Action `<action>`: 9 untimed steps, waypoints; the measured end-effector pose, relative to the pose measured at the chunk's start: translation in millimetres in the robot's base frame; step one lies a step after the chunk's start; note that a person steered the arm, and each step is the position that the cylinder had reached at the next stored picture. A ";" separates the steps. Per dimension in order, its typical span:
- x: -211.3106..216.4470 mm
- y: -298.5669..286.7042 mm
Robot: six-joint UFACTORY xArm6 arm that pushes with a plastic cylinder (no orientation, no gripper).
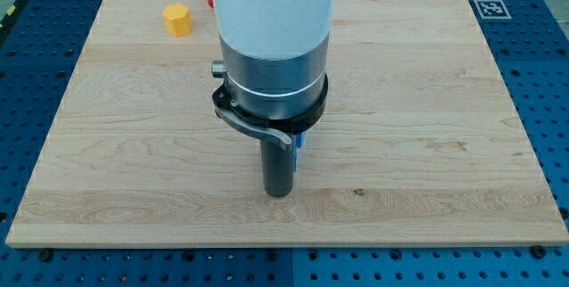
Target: Move the yellow hexagon to the top left of the yellow heart
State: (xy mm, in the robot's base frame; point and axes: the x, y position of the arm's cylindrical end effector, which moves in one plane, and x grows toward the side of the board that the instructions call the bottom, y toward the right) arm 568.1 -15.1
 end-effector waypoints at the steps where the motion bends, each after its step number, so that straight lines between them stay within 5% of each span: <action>1: 11.3 -42.8; 4: -38.1 -267.0; 7: -85.5 -289.9; 9: -231.8 -289.9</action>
State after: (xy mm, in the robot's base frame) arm 336.3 -305.0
